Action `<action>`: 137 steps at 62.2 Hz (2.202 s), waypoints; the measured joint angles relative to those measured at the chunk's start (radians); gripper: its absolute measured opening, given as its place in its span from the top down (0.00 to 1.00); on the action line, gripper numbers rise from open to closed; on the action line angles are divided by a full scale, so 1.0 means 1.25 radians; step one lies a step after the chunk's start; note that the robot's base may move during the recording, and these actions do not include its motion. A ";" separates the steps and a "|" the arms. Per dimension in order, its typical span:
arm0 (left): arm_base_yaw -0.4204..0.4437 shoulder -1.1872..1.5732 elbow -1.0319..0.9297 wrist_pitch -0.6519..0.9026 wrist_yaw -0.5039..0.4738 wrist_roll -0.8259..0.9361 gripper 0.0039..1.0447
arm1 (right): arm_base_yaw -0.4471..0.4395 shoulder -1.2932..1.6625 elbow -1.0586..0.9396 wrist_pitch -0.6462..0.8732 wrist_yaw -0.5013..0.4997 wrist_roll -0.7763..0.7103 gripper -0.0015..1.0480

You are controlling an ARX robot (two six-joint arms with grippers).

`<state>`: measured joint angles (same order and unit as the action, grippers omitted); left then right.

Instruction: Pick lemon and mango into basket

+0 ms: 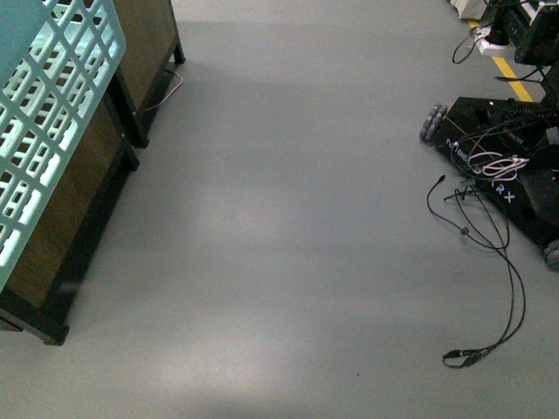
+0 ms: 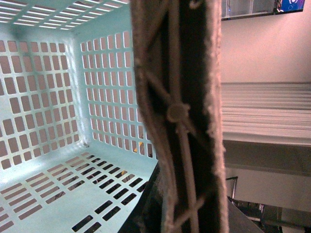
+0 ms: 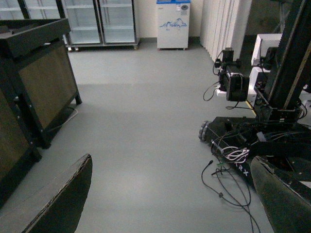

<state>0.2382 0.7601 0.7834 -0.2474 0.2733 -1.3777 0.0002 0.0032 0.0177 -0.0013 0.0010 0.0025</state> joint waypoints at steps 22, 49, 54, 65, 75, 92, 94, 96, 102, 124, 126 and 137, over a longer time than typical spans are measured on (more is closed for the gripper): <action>0.000 0.000 0.000 0.000 0.000 0.000 0.95 | 0.000 0.000 0.000 0.000 0.000 0.000 0.08; 0.000 -0.002 0.002 0.000 0.001 0.000 0.95 | 0.000 0.000 0.000 0.000 0.002 0.000 0.08; -0.002 -0.005 0.003 0.000 0.018 -0.002 0.95 | 0.000 0.000 0.000 0.000 0.003 0.000 0.08; -0.001 -0.001 0.003 0.000 0.003 -0.002 0.95 | 0.000 -0.001 0.000 0.000 0.003 0.000 0.08; 0.000 -0.001 0.003 -0.001 0.002 0.001 0.95 | 0.000 0.000 0.000 0.000 0.002 0.000 0.08; 0.000 -0.001 0.003 -0.001 0.003 0.000 0.95 | 0.000 0.000 0.000 0.000 -0.001 0.000 0.08; 0.000 -0.001 0.003 -0.001 0.004 0.000 0.95 | 0.000 0.000 0.000 0.000 0.001 0.000 0.08; 0.000 -0.001 0.003 -0.001 0.004 0.000 0.95 | 0.000 0.000 0.000 0.000 -0.001 0.000 0.08; 0.000 -0.001 0.003 -0.001 0.002 0.001 0.95 | 0.000 0.000 0.000 0.000 -0.001 0.000 0.08; 0.000 -0.001 0.003 -0.001 0.003 0.001 0.95 | 0.000 0.000 0.000 0.000 -0.001 0.000 0.08; 0.000 -0.001 0.003 -0.001 0.004 0.000 0.95 | 0.000 0.000 0.000 0.000 0.001 0.000 0.08; 0.000 -0.001 0.003 -0.001 0.002 0.001 0.95 | 0.000 0.000 0.000 0.000 0.001 0.000 0.08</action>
<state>0.2386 0.7593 0.7876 -0.2485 0.2764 -1.3766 0.0002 0.0036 0.0177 -0.0013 0.0021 0.0029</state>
